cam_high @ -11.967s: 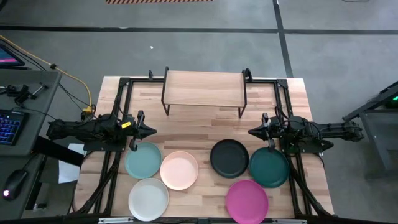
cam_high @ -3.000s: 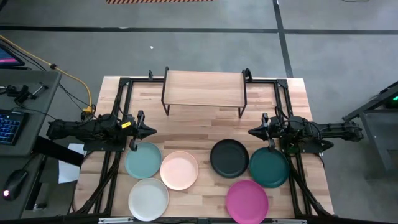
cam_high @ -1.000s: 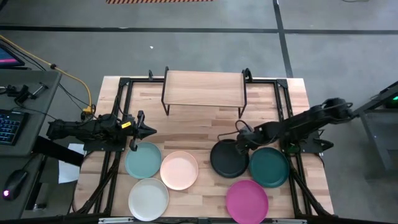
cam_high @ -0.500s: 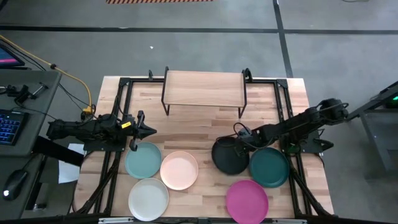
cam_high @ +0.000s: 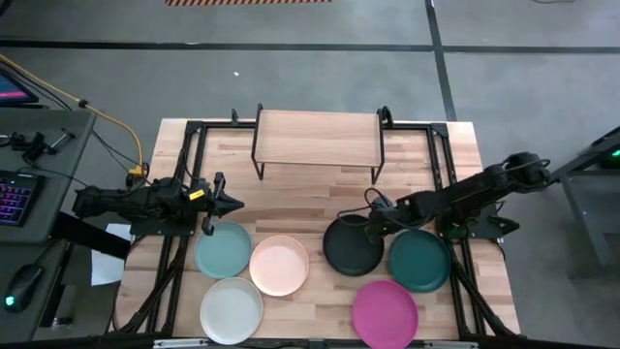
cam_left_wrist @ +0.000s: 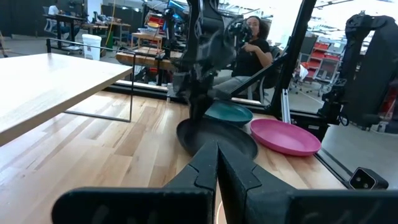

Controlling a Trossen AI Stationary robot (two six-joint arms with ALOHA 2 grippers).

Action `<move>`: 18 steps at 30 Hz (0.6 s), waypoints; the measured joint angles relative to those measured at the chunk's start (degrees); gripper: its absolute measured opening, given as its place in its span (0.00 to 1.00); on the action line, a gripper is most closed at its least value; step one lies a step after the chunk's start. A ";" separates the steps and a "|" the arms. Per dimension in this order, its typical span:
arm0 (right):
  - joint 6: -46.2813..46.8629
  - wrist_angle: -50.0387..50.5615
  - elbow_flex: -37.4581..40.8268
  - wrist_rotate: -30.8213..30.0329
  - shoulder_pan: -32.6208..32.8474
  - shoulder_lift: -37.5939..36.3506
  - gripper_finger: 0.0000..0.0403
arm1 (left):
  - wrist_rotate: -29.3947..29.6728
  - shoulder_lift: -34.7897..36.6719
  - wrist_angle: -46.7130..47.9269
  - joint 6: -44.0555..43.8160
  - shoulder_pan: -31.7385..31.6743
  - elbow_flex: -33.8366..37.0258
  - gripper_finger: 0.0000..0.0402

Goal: Place and stack plates onto a shelf
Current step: Put the black plate on the shelf

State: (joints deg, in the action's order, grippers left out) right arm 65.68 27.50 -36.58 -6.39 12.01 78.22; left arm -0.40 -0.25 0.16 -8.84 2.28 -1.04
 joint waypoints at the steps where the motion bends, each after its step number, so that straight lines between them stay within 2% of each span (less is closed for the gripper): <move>1: -0.72 -0.06 -0.02 -0.40 0.00 -1.46 0.00 | 0.00 0.02 -0.02 0.00 0.00 0.00 0.00; 11: -5.63 -1.93 -0.04 -2.03 -0.11 -16.16 0.00 | 0.01 0.02 0.00 0.00 0.00 0.00 0.00; 18: -4.65 -7.14 -0.11 -6.04 -0.11 -21.58 0.00 | 0.00 0.00 0.00 0.00 0.00 -0.02 0.00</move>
State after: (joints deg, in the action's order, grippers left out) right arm 61.04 20.36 -36.69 -12.42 11.90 56.64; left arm -0.40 -0.25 0.16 -8.84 2.28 -1.06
